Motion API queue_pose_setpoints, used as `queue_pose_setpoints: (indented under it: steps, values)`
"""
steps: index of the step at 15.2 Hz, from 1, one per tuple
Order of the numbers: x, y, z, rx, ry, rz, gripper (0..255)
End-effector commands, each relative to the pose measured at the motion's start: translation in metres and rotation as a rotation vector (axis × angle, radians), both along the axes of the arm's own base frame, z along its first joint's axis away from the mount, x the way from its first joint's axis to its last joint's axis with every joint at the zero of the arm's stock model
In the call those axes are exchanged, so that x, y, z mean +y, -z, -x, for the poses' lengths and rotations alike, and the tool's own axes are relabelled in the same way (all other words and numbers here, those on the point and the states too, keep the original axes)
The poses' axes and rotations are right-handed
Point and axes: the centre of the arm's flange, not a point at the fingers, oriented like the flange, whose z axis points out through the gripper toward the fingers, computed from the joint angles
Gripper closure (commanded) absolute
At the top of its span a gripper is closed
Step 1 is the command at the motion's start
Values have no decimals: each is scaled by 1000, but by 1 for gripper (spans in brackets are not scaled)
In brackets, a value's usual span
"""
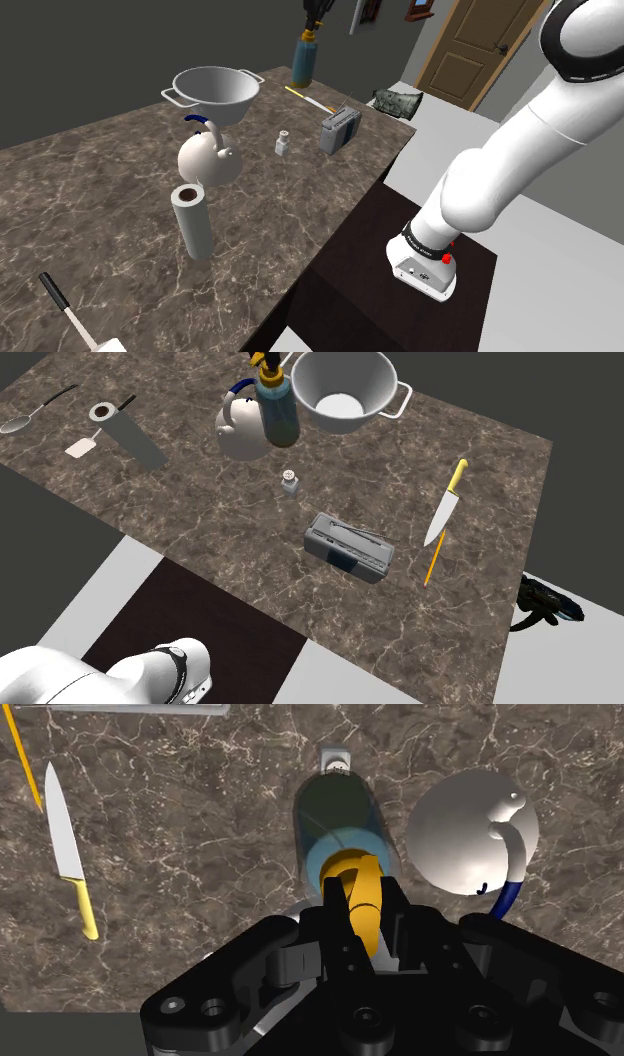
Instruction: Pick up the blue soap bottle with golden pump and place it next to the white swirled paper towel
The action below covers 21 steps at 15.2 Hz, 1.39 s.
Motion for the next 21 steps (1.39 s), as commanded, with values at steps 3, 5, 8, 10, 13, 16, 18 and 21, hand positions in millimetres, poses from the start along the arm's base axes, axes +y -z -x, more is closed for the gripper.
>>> queue_pose_setpoints:
  steps: [3, 5, 8, 10, 13, 16, 18, 21]
  values:
    - [52, -1, 9, 0, 2, 0, 255]
    - [78, -1, 14, 0, 2, 0, 255]
    - [117, -1, 21, 0, 2, 0, 255]
    - [143, -1, 25, 0, 2, 0, 255]
    - [182, -1, 32, 0, 2, 0, 255]
    - [221, -1, 39, 0, 2, 0, 255]
    - [247, -1, 44, 0, 2, 0, 255]
    - [286, -2, 51, 0, 2, 0, 255]
